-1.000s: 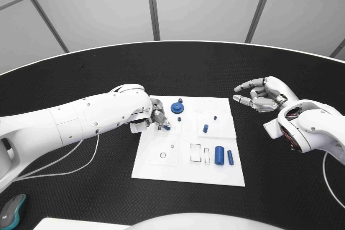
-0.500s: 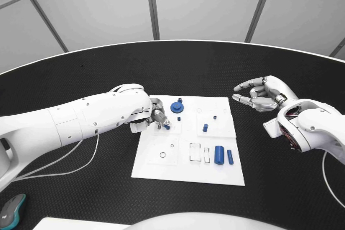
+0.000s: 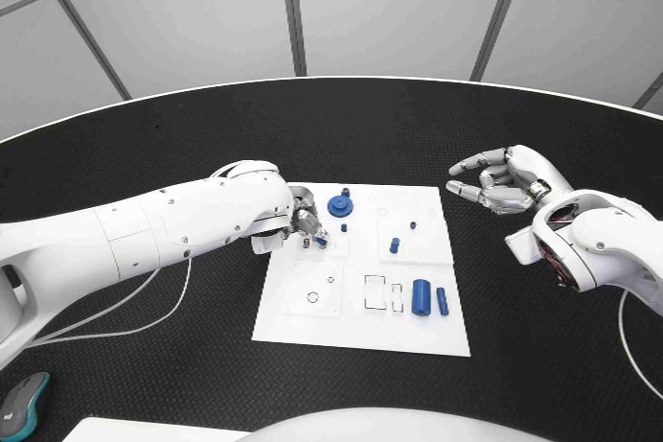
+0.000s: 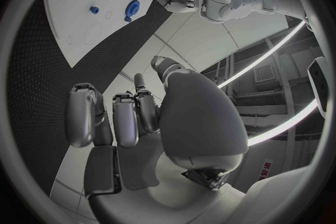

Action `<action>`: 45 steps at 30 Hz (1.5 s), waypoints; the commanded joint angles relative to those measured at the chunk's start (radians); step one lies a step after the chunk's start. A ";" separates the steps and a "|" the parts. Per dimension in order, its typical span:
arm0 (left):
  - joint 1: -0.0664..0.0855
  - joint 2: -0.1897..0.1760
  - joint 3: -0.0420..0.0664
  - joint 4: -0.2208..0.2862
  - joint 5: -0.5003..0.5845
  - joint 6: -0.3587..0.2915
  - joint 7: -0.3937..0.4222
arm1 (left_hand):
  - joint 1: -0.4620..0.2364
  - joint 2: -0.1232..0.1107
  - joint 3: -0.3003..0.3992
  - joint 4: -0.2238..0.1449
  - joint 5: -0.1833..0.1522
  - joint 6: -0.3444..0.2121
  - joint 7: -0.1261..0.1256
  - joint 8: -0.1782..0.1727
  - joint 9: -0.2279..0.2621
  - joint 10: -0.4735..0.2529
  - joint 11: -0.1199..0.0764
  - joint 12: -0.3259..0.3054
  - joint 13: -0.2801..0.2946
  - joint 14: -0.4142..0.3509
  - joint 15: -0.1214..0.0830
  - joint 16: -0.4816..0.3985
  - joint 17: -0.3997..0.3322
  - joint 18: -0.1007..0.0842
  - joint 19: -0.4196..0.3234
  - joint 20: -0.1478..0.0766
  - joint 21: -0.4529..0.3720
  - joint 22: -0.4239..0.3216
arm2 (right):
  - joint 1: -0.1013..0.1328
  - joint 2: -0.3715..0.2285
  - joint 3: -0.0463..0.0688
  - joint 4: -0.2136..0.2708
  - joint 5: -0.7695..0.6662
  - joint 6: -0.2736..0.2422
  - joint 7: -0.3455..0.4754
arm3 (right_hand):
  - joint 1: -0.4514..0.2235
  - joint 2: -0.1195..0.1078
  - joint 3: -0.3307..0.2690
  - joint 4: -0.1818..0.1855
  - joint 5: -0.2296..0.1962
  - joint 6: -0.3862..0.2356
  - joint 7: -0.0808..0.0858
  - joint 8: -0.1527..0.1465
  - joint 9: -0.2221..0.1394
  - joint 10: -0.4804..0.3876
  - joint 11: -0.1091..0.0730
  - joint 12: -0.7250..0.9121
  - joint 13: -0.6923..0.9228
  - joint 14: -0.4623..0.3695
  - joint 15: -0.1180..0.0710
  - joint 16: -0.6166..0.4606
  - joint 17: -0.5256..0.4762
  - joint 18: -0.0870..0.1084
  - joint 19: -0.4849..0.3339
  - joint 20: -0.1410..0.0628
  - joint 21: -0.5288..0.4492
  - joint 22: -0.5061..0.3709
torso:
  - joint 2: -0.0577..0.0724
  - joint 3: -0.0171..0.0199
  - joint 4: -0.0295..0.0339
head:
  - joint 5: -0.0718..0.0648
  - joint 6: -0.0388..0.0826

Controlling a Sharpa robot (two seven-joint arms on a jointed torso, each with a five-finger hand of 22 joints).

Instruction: Assemble the parts on the task board

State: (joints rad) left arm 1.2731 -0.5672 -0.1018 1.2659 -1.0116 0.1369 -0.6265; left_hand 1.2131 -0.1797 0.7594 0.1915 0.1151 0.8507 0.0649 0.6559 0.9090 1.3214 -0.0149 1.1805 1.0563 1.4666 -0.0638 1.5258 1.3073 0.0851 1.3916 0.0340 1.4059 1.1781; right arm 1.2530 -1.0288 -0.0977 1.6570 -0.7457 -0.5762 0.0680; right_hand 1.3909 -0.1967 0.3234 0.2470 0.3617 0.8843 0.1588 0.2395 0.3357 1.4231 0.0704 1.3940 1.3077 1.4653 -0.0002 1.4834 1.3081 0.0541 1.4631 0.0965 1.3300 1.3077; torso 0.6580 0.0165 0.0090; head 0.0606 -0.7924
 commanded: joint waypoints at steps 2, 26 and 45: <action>0.000 0.000 0.000 0.000 -0.002 0.004 -0.001 | 0.000 0.004 0.150 -0.146 0.005 0.009 0.000 0.005 0.000 0.006 0.002 0.005 0.001 0.082 -0.009 0.006 0.178 -0.007 0.006 -0.002 0.007 0.001 | 0.000 0.001 0.000 0.000 0.000 0.001 0.000 | 0.000 -0.006 0.005 -0.002 0.004 -0.005 0.000 0.004 -0.001 0.007 -0.001 0.003 0.093 0.062 -0.009 -0.003 0.070 0.006 0.003 -0.005 -0.005 0.061 | -0.001 0.0001 0.0006 | -0.002 -0.003; 0.000 -0.002 0.000 0.000 -0.004 0.023 0.000 | -0.006 -0.004 0.155 -0.152 0.004 0.014 -0.001 0.007 0.003 0.010 0.000 0.006 0.000 0.082 -0.010 0.006 0.178 -0.008 0.008 -0.002 0.008 0.004 | 0.000 0.004 0.000 -0.003 0.000 0.001 0.001 | 0.000 -0.006 0.005 -0.002 0.004 -0.005 0.000 0.004 -0.001 0.007 -0.001 0.003 0.093 0.062 -0.009 -0.003 0.070 0.006 0.003 -0.005 -0.005 0.061 | -0.001 0.0005 0.0002 | 0.000 -0.007; -0.001 0.002 0.000 -0.007 -0.004 0.030 0.000 | -0.007 -0.006 0.156 -0.153 0.004 0.015 -0.002 0.007 0.003 0.010 0.000 0.005 -0.002 0.082 -0.010 0.006 0.178 -0.007 0.007 -0.002 0.007 0.002 | 0.000 0.004 0.000 -0.002 0.000 0.002 0.000 | 0.000 -0.006 0.005 -0.002 0.004 -0.005 0.000 0.004 -0.001 0.007 -0.001 0.003 0.093 0.062 -0.009 -0.003 0.070 0.006 0.003 -0.005 -0.005 0.061 | 0.000 0.0000 0.0006 | 0.000 -0.011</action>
State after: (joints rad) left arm 1.2724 -0.5655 -0.1022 1.2599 -1.0152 0.1667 -0.6263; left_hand 1.2030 -0.1897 0.7632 0.1876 0.1150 0.8581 0.0648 0.6574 0.9107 1.3245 -0.0175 1.1851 1.0555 1.4629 -0.0674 1.5257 1.3077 0.0850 1.3915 0.0340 1.4098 1.1806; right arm 1.2530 -1.0248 -0.0977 1.6547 -0.7457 -0.5741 0.0684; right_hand 1.3910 -0.1967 0.3233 0.2470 0.3617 0.8843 0.1588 0.2394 0.3361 1.4231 0.0704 1.3940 1.3074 1.4652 -0.0002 1.4834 1.3076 0.0541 1.4631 0.0965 1.3300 1.3074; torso 0.6580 0.0167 0.0096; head 0.0600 -0.8018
